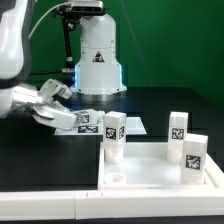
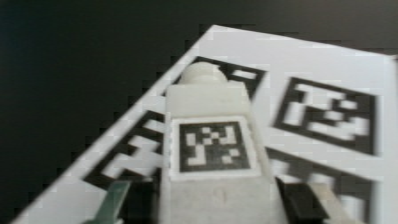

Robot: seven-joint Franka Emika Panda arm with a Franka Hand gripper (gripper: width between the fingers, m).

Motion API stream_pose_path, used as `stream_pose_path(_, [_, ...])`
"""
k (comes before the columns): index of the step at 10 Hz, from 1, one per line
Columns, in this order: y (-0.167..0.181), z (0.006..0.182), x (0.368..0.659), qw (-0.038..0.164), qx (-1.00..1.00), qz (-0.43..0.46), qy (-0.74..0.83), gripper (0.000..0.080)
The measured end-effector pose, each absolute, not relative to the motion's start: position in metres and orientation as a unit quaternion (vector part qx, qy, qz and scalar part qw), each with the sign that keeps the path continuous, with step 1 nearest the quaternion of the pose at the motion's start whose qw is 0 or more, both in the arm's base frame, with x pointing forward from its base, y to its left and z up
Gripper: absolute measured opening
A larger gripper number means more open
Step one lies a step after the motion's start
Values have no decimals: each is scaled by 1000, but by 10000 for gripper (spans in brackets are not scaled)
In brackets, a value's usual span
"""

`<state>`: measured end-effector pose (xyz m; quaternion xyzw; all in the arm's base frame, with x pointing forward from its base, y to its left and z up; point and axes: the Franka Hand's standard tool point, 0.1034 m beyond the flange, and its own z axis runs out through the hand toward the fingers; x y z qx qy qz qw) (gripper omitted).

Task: Assemble square table

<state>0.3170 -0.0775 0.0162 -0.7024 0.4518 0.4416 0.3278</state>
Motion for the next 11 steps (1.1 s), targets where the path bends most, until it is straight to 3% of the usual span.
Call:
stream_pose_path(2, [-93, 49, 352, 346, -720, 420, 431, 284])
stream_pose_path(3, [-98, 70, 372, 345, -744, 383, 425, 284])
stream_pose_path(4, [-96, 84, 382, 336, -769, 341, 424, 284])
stream_pose_path(6, [-97, 77, 379, 306, -792, 292, 441, 284])
stream_pose_path(8, [-113, 80, 395, 279, -828, 222, 433, 284])
stream_pose_path(9, [-122, 97, 424, 274, -842, 192, 423, 284])
stream_pose_path(11, [-112, 132, 480, 234, -882, 108, 394, 284])
